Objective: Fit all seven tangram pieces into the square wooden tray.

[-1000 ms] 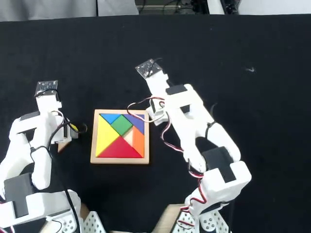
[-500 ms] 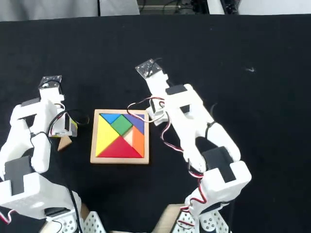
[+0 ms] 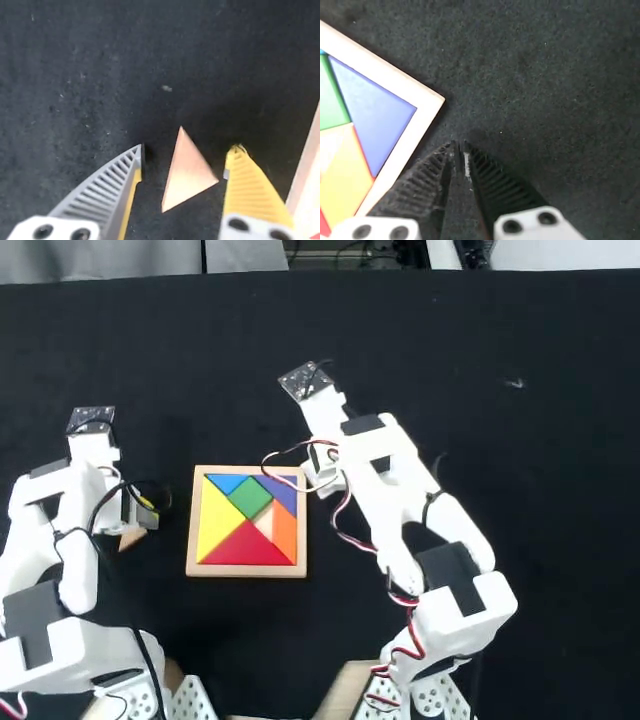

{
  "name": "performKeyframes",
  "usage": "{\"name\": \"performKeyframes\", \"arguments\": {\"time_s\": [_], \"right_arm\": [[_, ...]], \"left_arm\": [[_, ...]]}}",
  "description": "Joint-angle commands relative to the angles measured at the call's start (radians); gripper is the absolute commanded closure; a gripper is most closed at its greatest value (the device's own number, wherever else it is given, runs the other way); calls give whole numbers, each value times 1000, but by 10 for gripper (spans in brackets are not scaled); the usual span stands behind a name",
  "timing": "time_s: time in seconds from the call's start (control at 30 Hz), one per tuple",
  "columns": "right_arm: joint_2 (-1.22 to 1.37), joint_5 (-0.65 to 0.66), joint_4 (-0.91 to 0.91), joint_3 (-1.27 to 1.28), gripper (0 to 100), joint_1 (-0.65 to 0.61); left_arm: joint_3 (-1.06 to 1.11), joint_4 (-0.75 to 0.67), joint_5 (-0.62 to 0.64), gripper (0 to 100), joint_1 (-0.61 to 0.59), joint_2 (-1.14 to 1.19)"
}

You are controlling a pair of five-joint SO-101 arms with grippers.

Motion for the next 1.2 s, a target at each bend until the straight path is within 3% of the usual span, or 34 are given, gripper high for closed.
{"name": "performKeyframes", "arguments": {"time_s": [0.0, 0.3, 0.47, 1.17], "right_arm": [[-51, 8, -17, -7, 987, 11], [-51, 6, -17, -7, 987, 11], [-51, 8, -20, -7, 987, 11], [-50, 6, -21, -7, 987, 11]], "left_arm": [[8, -2, -41, 735, -25, -32], [-74, 57, -64, 741, 5, 58], [-101, 127, -71, 831, 5, 86], [-99, 135, -118, 820, 19, 83]]}}
